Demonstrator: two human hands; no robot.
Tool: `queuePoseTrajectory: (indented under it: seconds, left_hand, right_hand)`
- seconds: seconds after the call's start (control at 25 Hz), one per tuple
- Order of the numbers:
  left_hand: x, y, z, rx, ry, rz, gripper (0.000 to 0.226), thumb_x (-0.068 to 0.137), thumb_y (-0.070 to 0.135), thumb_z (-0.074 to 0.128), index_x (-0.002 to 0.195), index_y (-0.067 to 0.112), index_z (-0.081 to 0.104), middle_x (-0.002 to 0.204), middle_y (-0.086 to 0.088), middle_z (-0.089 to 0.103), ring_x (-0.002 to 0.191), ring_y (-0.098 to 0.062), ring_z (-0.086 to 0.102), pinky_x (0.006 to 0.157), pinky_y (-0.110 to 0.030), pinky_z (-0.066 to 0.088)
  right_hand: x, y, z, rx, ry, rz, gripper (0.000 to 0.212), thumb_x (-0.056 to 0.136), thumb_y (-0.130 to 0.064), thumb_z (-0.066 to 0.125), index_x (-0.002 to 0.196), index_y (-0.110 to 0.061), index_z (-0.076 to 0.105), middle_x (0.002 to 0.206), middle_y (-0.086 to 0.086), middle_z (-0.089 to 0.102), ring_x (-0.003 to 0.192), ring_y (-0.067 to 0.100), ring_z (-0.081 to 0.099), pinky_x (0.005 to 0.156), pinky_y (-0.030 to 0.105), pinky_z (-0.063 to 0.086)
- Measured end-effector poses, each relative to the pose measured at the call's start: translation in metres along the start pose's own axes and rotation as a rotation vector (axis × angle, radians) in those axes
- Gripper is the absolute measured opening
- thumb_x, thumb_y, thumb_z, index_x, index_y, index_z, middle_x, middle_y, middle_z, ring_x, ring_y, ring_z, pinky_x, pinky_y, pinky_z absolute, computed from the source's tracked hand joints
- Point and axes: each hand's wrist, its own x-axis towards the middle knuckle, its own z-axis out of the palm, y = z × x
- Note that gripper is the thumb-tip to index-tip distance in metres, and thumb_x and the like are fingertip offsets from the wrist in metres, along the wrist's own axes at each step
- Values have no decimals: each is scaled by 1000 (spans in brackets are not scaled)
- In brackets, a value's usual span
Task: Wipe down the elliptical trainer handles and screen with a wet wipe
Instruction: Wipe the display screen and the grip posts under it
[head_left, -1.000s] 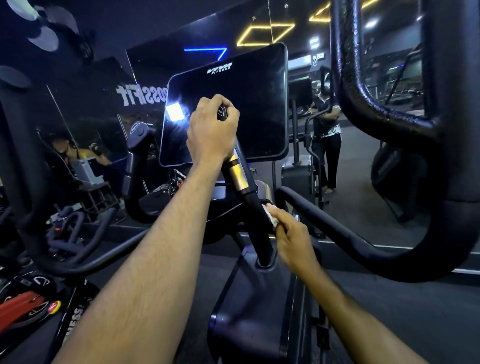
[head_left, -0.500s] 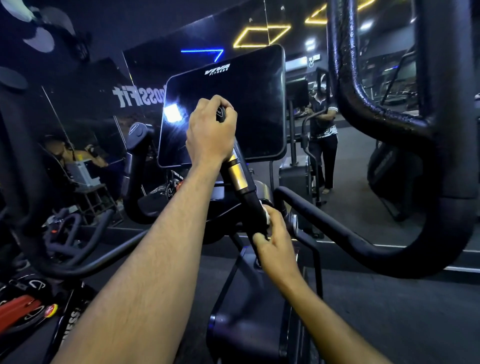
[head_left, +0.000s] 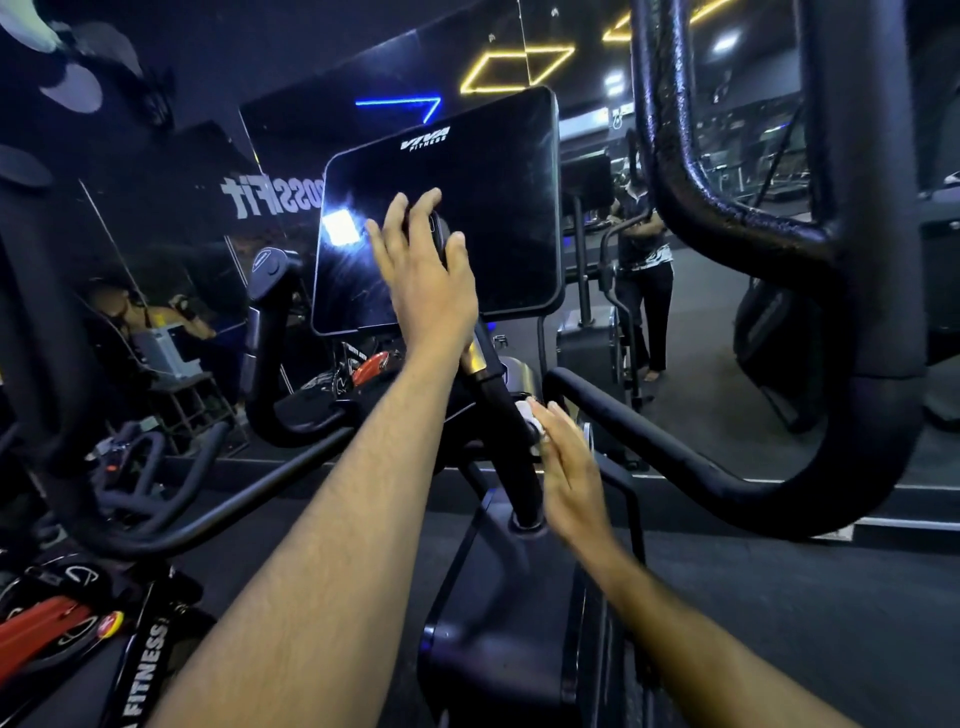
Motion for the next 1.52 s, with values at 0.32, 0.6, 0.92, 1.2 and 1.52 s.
queuePoseTrajectory:
  seconds: [0.32,0.6,0.92,1.2,1.52]
  left_hand:
    - [-6,-10,5,-8,71,86,43,106,19,54,148,23,53,168,-1,29,162,-29,-1,101,8,-6]
    - [-6,-10,5,-15,82,86,44,106,20,54,150,25,52,168,2,30,162,-26,-1,114,-10,3]
    - [-8,-10,2,2,64,105,45,106,21,52,151,24,51,169,1,29,162,-27,-1,110,-1,1]
    - [-10,-9,3,-17,81,108,45,107,19,52,152,23,50,169,-1,29,162,-28,-2,105,4,1]
    - [-12,-9,2,9,66,98,46,107,20,51,153,24,49,169,-1,28,162,-27,-1,115,-18,8]
  right_hand:
    - [50,4,-2,36,-69,246,29,101,-7,51,118,-13,74,115,7,64,99,13,64,93,23,50]
    - [26,-21,-17,262,-140,351,29,104,-2,44,108,-8,73,96,18,71,69,26,73,65,39,62]
    - [73,-26,-20,-322,-347,177,38,105,-7,37,112,-13,73,101,8,51,63,29,69,53,32,60]
    - [34,-69,-32,194,-357,469,36,102,1,33,103,1,68,81,29,73,71,34,76,68,42,65]
    - [35,-119,-20,-35,-122,114,21,101,-27,60,87,-14,69,69,0,71,60,17,65,61,36,54]
